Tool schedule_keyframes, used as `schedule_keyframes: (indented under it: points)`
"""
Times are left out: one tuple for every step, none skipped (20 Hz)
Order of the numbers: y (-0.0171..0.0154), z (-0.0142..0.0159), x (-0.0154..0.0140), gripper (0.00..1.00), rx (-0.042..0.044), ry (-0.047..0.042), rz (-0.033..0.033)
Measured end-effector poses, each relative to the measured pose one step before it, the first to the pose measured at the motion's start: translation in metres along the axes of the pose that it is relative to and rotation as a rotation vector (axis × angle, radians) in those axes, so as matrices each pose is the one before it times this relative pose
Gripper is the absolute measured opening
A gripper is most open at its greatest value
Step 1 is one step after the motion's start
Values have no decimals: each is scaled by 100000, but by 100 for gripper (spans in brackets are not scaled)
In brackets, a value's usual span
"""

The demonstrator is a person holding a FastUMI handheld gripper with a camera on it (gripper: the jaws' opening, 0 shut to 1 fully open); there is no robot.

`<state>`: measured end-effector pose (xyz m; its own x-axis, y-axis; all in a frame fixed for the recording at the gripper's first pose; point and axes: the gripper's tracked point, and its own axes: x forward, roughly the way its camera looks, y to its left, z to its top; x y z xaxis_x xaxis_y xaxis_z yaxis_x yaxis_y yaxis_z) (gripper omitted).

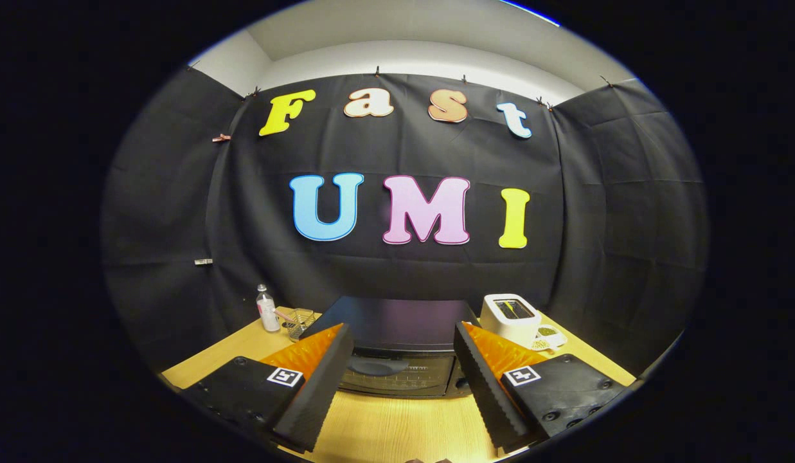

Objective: Open the toaster oven, put the food inside, and close the toaster oven door.

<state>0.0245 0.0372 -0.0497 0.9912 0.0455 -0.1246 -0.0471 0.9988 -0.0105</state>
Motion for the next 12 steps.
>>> schedule_keyframes:
  points:
    - [243, -342, 502, 97, 28, 992, 192]
    - [192, -344, 376, 97, 360, 1363, -25]
    - [315, -341, 656, 97, 659, 1588, 99]
    - [356, -136, 636, 97, 730, 956, 256]
    - [188, 4, 691, 97, 423, 780, -115]
    - [81, -148, 711, 97, 31, 672, -261]
    - [225, -248, 847, 97, -34, 1092, -276]
    - [200, -292, 767, 97, 153, 1365, -55]
    - [212, -385, 637, 97, 324, 1244, -227]
    - [128, -282, 869, 97, 275, 1301, -477]
    - [84, -647, 836, 97, 302, 2042, -562]
    - [212, -707, 879, 97, 363, 2396, -337]
